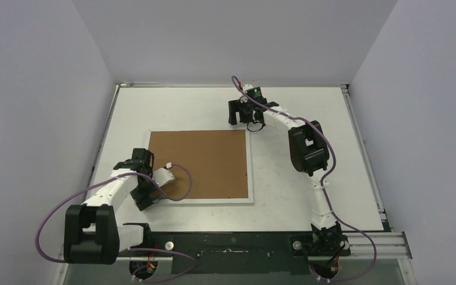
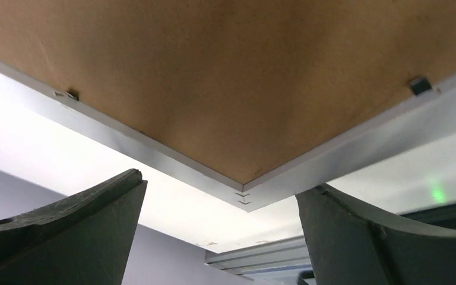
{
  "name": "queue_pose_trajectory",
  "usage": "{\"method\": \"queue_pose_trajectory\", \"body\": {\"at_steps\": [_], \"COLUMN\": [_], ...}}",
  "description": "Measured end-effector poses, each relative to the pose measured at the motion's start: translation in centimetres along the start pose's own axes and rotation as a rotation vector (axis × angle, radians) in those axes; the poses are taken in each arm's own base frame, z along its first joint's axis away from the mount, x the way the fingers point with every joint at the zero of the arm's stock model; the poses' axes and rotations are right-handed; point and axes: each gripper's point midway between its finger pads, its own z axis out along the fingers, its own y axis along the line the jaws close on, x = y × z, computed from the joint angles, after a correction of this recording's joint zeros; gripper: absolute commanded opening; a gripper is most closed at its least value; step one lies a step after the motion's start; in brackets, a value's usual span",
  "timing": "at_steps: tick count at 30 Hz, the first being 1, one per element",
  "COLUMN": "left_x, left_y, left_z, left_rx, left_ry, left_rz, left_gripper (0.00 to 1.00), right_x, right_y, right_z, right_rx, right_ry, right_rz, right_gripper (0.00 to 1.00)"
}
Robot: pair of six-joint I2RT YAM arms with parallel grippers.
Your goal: Put the photo into the frame
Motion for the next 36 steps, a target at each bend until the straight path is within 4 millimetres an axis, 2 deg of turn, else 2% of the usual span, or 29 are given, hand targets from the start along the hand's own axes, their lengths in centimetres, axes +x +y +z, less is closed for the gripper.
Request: {"method": "queue_pose_trajectory", "body": {"at_steps": [3, 5, 8, 11, 14, 16, 19, 22, 24, 26, 27, 28, 30, 32, 34, 36], "left_x": [-0.4, -0.7, -2.0, -4.2, -7.0, -9.3, -12.2, -15.0, -16.9, -18.3, -18.7, -19.1, -19.4, -19.2, -18.2, -17.0], "left_y": [2.1, 4.0, 7.4, 11.7, 16.3, 19.2, 22.0, 23.6, 24.3, 24.8, 24.8, 24.8, 25.0, 25.4, 26.1, 27.2], "left_z": [0.5, 0.6, 0.7, 0.7, 0.8, 1.0, 1.2, 1.5, 1.5, 1.2, 0.9, 0.5, -0.3, -1.2, -2.4, -4.0], "left_rx": [-0.062, -0.102, -0.157, -0.223, -0.300, -0.350, -0.388, -0.390, -0.385, -0.371, -0.358, -0.342, -0.312, -0.264, -0.214, -0.165], "left_ry": [0.025, 0.060, 0.079, 0.082, 0.055, 0.005, -0.060, -0.115, -0.152, -0.186, -0.202, -0.219, -0.251, -0.285, -0.324, -0.376], "left_rz": [-0.024, -0.039, -0.084, -0.134, -0.191, -0.239, -0.286, -0.310, -0.321, -0.337, -0.346, -0.360, -0.396, -0.452, -0.532, -0.630], "left_gripper": [0.96, 0.95, 0.94, 0.93, 0.92, 0.92, 0.92, 0.92, 0.94, 0.95, 0.99, 0.97, 0.96, 0.97, 0.96, 0.96], "right_x": [1.3, 2.4, 5.4, 9.1, 12.9, 15.8, 19.9, 24.1, 25.2, 24.9, 24.1, 22.7, 19.3, 14.9, 10.5, 7.2], "right_y": [0.6, 0.7, 0.0, -0.7, -0.1, 1.3, 5.1, 9.6, 10.1, 8.8, 7.7, 6.6, 4.7, 3.2, 2.5, 2.4], "right_z": [-0.9, -2.3, -5.2, -8.5, -11.6, -13.8, -16.7, -19.5, -20.7, -21.2, -21.3, -21.4, -21.2, -20.7, -19.5, -17.8], "right_rx": [-0.032, -0.033, -0.014, 0.010, 0.007, -0.011, -0.077, -0.192, -0.200, -0.154, -0.127, -0.102, -0.072, -0.067, -0.097, -0.145], "right_ry": [-0.018, -0.039, -0.034, -0.024, -0.016, -0.002, 0.038, 0.122, 0.164, 0.185, 0.180, 0.163, 0.111, 0.041, -0.025, -0.071], "right_rz": [-0.008, 0.016, 0.076, 0.144, 0.190, 0.204, 0.214, 0.207, 0.223, 0.256, 0.280, 0.306, 0.341, 0.361, 0.367, 0.366], "right_gripper": [0.82, 0.81, 0.79, 0.77, 0.77, 0.78, 0.78, 0.82, 0.83, 0.84, 0.84, 0.84, 0.84, 0.83, 0.83, 0.82]}}
